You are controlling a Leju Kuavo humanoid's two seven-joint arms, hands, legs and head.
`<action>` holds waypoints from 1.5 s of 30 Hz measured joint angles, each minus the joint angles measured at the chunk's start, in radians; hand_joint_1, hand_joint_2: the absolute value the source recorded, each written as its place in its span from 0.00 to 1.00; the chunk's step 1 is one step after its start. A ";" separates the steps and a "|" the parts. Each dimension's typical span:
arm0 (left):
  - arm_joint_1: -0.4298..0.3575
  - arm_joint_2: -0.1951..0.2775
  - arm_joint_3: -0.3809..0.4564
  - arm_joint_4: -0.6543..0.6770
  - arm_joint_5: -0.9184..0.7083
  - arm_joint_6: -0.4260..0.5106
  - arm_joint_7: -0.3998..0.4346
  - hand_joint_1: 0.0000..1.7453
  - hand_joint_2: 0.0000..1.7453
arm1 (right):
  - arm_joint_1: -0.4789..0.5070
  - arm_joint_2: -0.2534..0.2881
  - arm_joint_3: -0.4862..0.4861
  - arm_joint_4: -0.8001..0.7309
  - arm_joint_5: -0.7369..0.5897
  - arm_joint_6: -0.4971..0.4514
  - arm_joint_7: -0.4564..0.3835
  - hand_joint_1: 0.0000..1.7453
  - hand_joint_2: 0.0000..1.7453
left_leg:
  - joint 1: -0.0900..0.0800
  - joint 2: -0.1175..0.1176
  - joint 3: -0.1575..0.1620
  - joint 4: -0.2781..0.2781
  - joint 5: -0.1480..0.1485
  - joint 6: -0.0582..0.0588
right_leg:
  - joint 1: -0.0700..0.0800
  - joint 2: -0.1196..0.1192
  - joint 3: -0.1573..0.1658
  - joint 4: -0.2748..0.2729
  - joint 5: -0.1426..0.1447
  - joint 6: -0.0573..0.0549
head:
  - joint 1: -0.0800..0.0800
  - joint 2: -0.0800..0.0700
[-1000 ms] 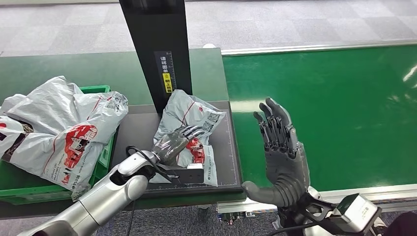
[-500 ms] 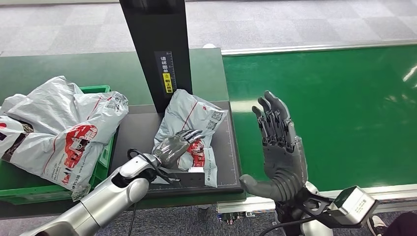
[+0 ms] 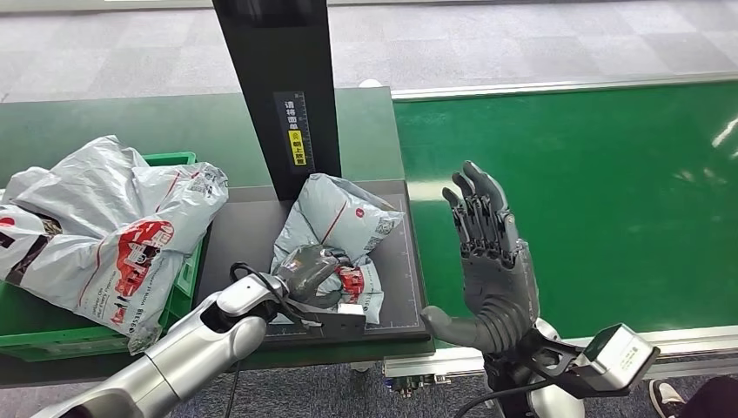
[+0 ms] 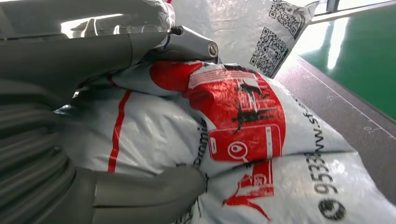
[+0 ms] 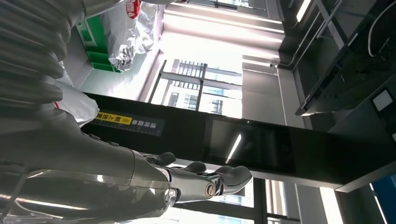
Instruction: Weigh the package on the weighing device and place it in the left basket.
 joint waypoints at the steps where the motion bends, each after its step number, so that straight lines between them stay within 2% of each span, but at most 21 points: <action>1: -0.004 0.001 -0.002 0.002 -0.003 -0.006 -0.004 1.00 1.00 | 0.000 0.000 0.000 0.001 0.000 -0.003 -0.002 0.00 1.00 | 0.000 0.000 0.000 0.000 0.000 0.000 | 0.000 0.000 0.000 0.000 0.000 0.000 | 0.000 0.000; 11: -0.024 0.001 -0.017 0.009 -0.015 -0.016 -0.018 1.00 1.00 | 0.003 0.000 -0.006 0.001 0.005 -0.013 -0.008 0.00 1.00 | 0.000 0.001 0.001 0.000 0.000 0.000 | 0.000 0.000 0.001 0.000 0.000 0.000 | 0.000 0.000; 17: 0.007 0.016 0.009 -0.061 -0.011 0.099 -0.013 1.00 1.00 | 0.026 0.000 -0.020 -0.010 0.019 -0.029 -0.007 0.00 1.00 | 0.000 0.001 0.000 0.000 0.000 0.000 | 0.000 0.001 -0.001 0.000 0.000 0.000 | 0.000 0.000; 21: 0.041 0.050 0.066 -0.184 0.006 0.162 -0.002 1.00 1.00 | 0.053 -0.002 -0.033 -0.024 0.021 -0.035 -0.014 0.00 1.00 | 0.000 0.001 -0.002 0.000 0.000 0.000 | 0.000 0.001 -0.003 0.000 0.000 0.000 | 0.000 0.000; 24: 0.075 0.073 0.123 -0.295 0.033 0.247 -0.009 1.00 1.00 | 0.069 -0.003 -0.042 -0.036 0.022 -0.053 -0.016 0.00 1.00 | 0.000 0.001 -0.004 0.000 0.000 0.000 | 0.000 0.001 -0.005 0.000 0.000 0.000 | 0.000 0.000; 27: 0.124 0.099 0.198 -0.436 0.065 0.340 -0.024 1.00 1.00 | 0.084 -0.003 -0.048 -0.051 0.023 -0.076 -0.012 0.00 1.00 | 0.000 0.002 -0.006 0.000 0.000 0.000 | 0.000 0.001 -0.007 0.000 0.000 0.000 | 0.000 0.000; 31: 0.204 0.131 0.298 -0.642 0.088 0.413 -0.059 1.00 1.00 | 0.098 -0.003 -0.056 -0.075 0.031 -0.102 -0.001 0.00 1.00 | 0.000 0.002 -0.007 0.000 0.000 0.000 | 0.000 0.001 -0.008 0.000 0.000 0.000 | 0.000 0.000; 39: 0.377 0.152 0.430 -0.974 0.193 0.461 -0.132 1.00 1.00 | 0.111 0.004 -0.066 -0.119 0.055 -0.113 0.029 0.00 1.00 | 0.000 0.002 -0.008 0.000 0.000 0.000 | 0.000 0.002 -0.008 0.000 0.000 0.000 | 0.000 0.000; 45: 0.481 0.172 0.507 -1.139 0.287 0.489 -0.226 1.00 1.00 | 0.115 0.005 -0.071 -0.129 0.056 -0.104 0.033 0.00 1.00 | 0.000 0.002 -0.007 0.000 0.000 0.000 | 0.000 0.001 -0.008 0.000 0.000 0.000 | 0.000 0.000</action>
